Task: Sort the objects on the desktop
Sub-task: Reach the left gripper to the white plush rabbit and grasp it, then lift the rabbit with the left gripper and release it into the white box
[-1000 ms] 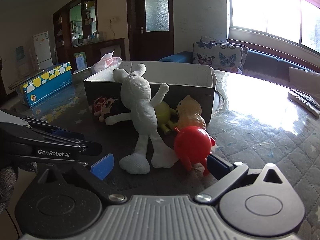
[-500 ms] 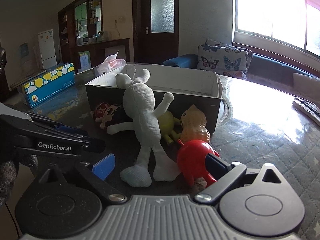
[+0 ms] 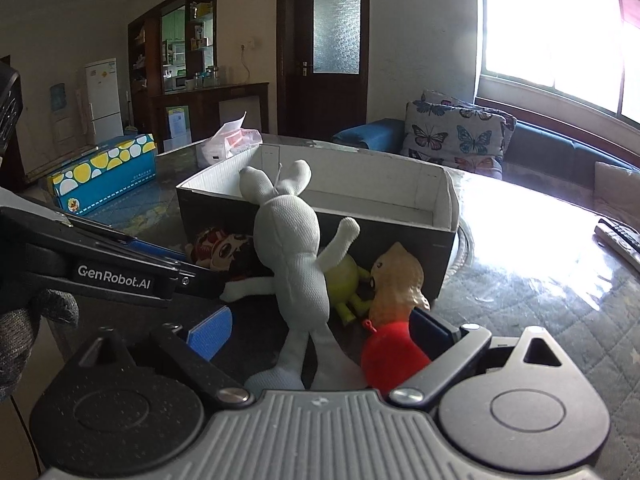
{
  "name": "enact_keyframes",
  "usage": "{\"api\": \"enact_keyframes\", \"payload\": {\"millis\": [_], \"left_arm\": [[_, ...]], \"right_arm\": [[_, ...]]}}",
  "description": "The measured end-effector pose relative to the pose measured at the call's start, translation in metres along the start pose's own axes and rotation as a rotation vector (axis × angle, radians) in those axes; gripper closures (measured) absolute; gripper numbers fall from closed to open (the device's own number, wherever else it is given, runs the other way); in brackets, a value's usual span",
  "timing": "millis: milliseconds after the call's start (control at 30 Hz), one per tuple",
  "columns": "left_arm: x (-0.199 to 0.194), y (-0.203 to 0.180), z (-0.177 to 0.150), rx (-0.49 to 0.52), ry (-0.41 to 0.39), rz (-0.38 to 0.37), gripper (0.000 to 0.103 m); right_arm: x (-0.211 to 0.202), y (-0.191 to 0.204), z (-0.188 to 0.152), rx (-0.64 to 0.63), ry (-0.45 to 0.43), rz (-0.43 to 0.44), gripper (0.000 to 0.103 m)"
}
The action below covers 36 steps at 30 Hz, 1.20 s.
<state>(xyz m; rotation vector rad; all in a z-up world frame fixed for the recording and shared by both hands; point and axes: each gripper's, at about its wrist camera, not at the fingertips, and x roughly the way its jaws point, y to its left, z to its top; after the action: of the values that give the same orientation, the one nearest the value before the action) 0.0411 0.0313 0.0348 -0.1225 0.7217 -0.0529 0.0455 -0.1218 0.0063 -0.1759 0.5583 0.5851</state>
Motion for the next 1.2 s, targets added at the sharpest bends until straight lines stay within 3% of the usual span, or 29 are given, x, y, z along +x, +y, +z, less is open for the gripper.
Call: {"api": "enact_keyframes", "payload": {"millis": [267, 500, 700, 967, 1033, 1200], "left_arm": [[-0.004, 0.000, 0.020, -0.013, -0.034, -0.056, 0.062], [0.004, 0.002, 0.035, -0.048, -0.013, -0.114, 0.062], [0.017, 0.002, 0.046, -0.068, 0.005, -0.139, 0.062], [0.036, 0.019, 0.055, -0.180, 0.072, -0.215, 0.062], [0.038, 0.023, 0.057, -0.209, 0.076, -0.237, 0.064], [0.037, 0.032, 0.056, -0.240, 0.058, -0.276, 0.071]], "right_arm": [[0.009, 0.006, 0.012, -0.032, -0.004, 0.022, 0.011], [0.025, 0.008, 0.018, -0.046, 0.025, 0.053, 0.020], [0.034, 0.008, 0.017, -0.041, 0.043, 0.074, 0.035], [0.039, 0.004, 0.015, -0.025, 0.061, 0.089, 0.057], [0.039, 0.004, 0.015, -0.029, 0.059, 0.084, 0.066], [0.032, 0.005, 0.016, -0.034, 0.043, 0.076, 0.074]]}}
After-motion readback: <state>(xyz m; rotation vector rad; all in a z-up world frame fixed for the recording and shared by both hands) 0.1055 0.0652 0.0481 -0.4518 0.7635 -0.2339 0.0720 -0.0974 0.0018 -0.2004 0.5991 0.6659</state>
